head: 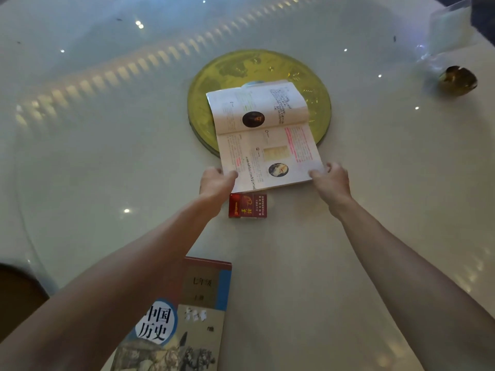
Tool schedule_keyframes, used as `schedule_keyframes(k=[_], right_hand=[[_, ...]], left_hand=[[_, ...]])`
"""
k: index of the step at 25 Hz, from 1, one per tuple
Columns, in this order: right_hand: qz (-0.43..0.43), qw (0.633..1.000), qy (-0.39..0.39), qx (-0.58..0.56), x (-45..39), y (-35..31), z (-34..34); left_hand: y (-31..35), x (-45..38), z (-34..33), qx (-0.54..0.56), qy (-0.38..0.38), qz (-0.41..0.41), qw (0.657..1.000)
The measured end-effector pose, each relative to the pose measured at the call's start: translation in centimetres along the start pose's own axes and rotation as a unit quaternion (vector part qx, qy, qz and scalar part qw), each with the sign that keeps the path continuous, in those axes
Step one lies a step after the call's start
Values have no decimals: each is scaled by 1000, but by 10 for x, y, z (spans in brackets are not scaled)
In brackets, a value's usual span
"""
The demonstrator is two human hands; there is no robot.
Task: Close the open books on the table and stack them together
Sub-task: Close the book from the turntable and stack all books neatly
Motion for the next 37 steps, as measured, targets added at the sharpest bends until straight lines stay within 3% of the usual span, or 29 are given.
schedule_keyframes(k=[3,9,15,17,20,23,26,32,37], right_hand=[[-12,999,20,49,-5,9,-3],[-77,996,43,19,37,37,21],[-143,981,6,-132,120,54,34],[-178,959,-9,-219,144,61,41],[-213,898,-12,-385,167,60,55],[-221,855,-5,-469,182,51,70],[-232,844,-15,-484,200,51,84],[-236,846,8,-478,272,86,106],[-241,846,43,-474,324,113,120]], left_hand=[[-4,-5,2,10,5,15,1000],[-6,11,6,16,0,6,1000],[-38,50,9,2,-43,32,999],[-54,65,13,-5,-50,26,998],[-63,85,19,-4,-57,2,998],[-61,102,25,60,-87,-1,994],[-52,119,29,133,-118,-3,984],[-64,159,22,70,-131,-27,988],[-94,200,13,92,-193,-18,977]])
Point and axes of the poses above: each hand's wrist, its own x-axis away from the middle knuckle, its own z-axis out of the back of the hand, y = z × x, the point moved 2 cm from there along -x, towards the middle knuckle, and after that the axes turned 12 degrees about -x, right-handed, at the moved point
